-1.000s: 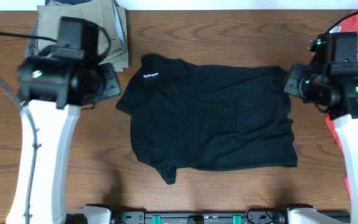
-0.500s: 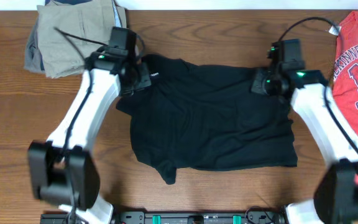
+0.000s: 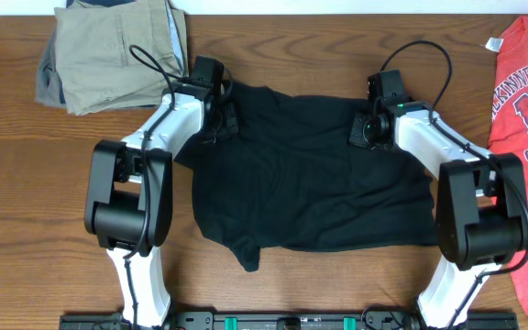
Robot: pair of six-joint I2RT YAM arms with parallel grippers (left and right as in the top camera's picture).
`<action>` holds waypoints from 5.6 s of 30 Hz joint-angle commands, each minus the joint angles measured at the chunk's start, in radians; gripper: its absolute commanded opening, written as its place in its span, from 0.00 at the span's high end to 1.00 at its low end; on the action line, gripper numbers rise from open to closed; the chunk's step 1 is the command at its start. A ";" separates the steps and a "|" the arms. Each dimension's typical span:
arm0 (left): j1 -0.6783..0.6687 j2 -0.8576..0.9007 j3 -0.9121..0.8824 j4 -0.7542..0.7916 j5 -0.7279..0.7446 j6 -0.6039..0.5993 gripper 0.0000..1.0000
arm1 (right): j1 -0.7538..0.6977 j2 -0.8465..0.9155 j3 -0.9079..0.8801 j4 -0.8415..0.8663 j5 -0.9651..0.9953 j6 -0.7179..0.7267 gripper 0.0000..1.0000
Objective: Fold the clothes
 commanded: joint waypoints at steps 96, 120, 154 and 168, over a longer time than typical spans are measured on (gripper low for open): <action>0.056 0.037 0.058 0.195 0.040 0.119 0.69 | -0.072 0.151 0.232 -0.150 0.000 -0.066 0.01; 0.052 -0.176 0.058 0.115 -0.069 0.122 0.94 | -0.235 0.065 0.337 -0.183 -0.001 -0.121 0.01; 0.052 -0.161 0.058 0.044 -0.069 0.122 0.94 | -0.248 0.306 0.336 0.091 0.104 -0.366 0.41; 0.052 -0.147 0.057 0.047 -0.069 0.117 0.94 | -0.246 0.312 0.336 0.092 0.105 -0.317 0.99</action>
